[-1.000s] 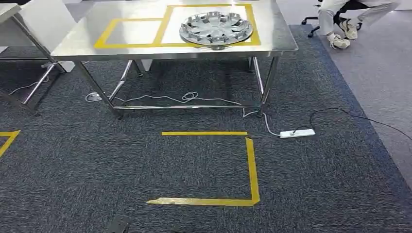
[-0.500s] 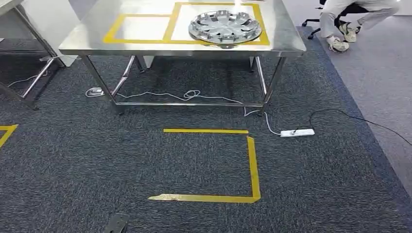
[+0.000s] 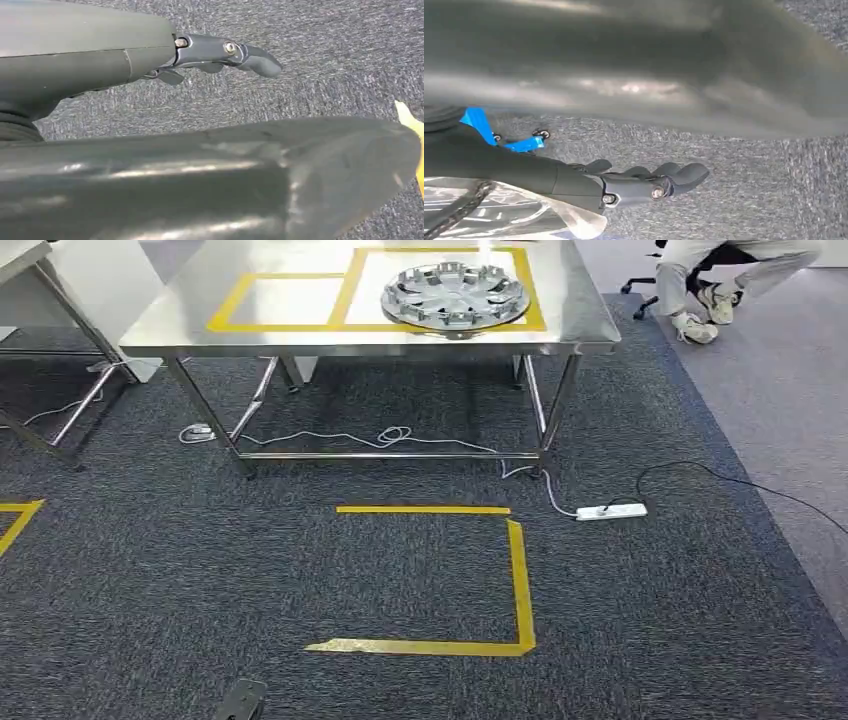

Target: Take the parts from the cabinet and place them on the table.

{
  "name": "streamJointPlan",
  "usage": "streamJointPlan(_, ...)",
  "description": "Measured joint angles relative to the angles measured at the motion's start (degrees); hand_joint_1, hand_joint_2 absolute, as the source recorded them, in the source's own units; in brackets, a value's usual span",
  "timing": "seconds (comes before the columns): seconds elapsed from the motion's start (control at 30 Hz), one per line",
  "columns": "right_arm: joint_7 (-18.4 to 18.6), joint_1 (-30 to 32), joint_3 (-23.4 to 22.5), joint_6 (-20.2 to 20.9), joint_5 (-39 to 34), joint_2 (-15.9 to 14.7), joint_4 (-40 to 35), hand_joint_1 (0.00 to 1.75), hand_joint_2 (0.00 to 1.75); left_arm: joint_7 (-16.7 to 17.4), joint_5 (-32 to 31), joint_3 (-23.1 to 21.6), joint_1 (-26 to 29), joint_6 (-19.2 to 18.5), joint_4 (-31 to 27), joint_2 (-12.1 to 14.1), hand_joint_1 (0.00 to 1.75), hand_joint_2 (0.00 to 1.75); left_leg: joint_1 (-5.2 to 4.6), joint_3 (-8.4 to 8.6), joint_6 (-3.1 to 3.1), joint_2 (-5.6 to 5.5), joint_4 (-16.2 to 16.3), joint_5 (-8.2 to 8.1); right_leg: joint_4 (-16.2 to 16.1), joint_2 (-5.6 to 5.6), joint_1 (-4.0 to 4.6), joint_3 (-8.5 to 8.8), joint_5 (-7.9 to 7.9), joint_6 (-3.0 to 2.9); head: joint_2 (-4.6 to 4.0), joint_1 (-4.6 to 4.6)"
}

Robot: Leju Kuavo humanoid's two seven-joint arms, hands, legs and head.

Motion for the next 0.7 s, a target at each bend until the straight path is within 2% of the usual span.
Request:
streamJointPlan(0.2,0.00,-0.03,0.02,0.00,0.00,0.00,0.00,0.00,0.00,0.00,0.00,0.00,-0.01,0.00,0.00,0.00,0.00,0.00,0.02,-0.10,-0.21,0.00,0.00,-0.13,0.00,0.00,-0.04,-0.05,-0.09,-0.07,0.00,0.04)
streamJointPlan(0.7,0.02,-0.09,0.07,0.22,0.00,0.00,0.00,0.00,0.00,0.83,0.02,0.02,-0.17,-0.11,0.00,0.00,0.00,0.00,-0.16,-0.23,-0.19,0.00,0.18,-0.14,-0.02,0.00,-0.20,-0.07,0.01,0.09,-0.02,0.04)
